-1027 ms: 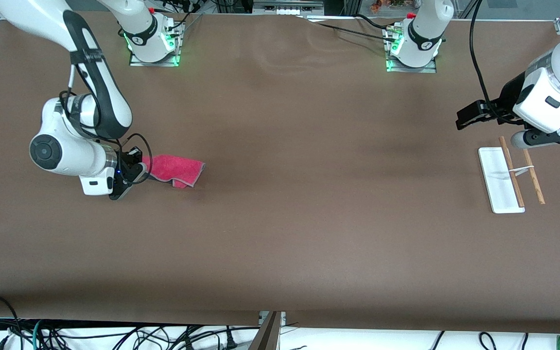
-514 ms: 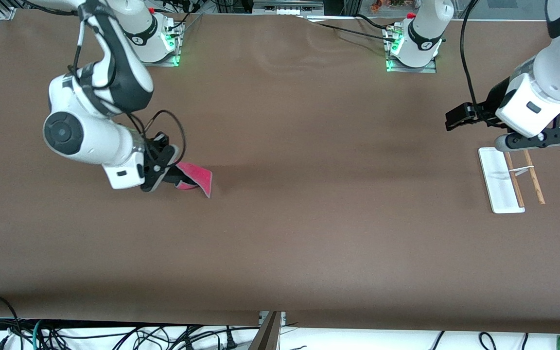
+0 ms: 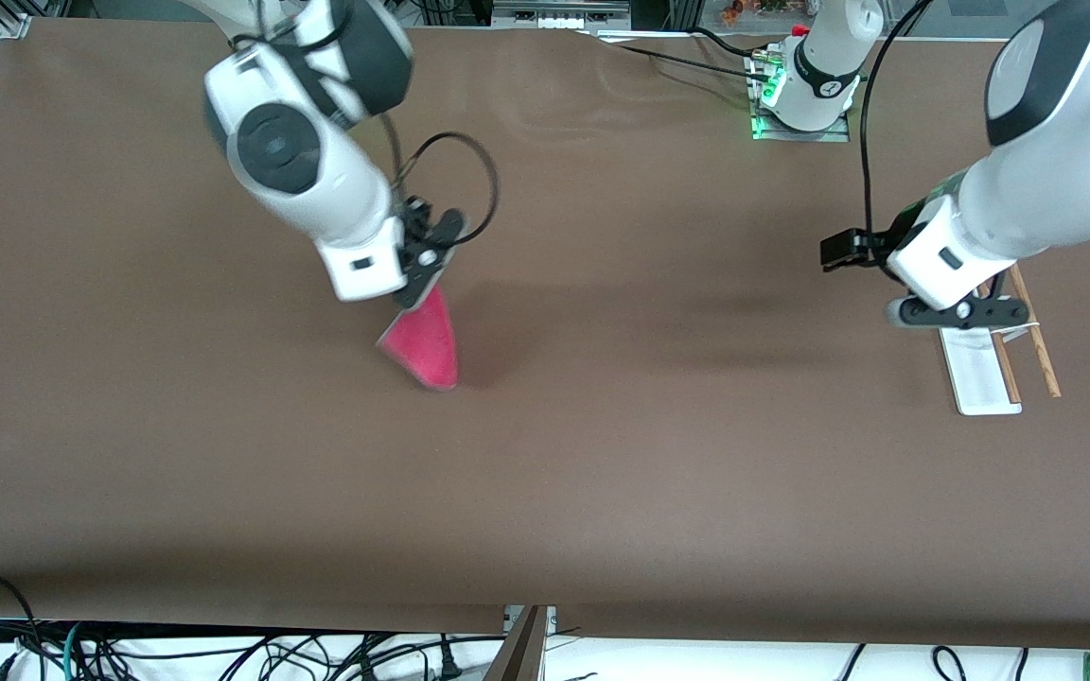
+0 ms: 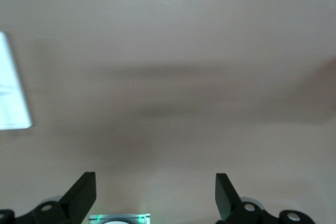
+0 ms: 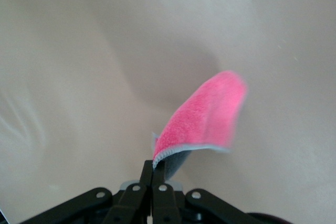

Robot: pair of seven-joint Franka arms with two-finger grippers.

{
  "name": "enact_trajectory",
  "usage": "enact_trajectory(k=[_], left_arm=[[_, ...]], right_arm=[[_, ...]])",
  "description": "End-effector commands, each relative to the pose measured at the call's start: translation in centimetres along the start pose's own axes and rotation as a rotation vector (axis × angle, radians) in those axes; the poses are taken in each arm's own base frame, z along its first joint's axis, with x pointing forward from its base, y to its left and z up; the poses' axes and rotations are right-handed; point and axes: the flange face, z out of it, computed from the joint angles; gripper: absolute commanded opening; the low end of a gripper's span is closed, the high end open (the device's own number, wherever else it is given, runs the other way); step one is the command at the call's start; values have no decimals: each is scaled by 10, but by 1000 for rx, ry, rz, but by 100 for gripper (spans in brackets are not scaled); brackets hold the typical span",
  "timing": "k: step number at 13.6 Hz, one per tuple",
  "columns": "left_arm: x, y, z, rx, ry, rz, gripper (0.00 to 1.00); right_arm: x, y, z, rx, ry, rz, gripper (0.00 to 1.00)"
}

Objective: Pass towel and hang on rack
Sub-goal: 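Lift the towel with the right gripper while the left gripper moves inward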

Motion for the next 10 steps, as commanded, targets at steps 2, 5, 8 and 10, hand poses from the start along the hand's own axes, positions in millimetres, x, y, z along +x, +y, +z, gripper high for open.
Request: enact_trajectory(k=[2, 5, 8, 10], left_arm=[[35, 2, 23, -121, -21, 185, 100], [52, 8, 52, -238, -54, 356, 100], [69, 22, 74, -396, -60, 514, 100], [78, 29, 94, -497, -72, 569, 100]], right_arm=[[30, -45, -26, -43, 40, -61, 0], [49, -88, -36, -65, 81, -105, 0], [64, -131, -44, -80, 151, -86, 0], [75, -159, -43, -95, 192, -96, 0]])
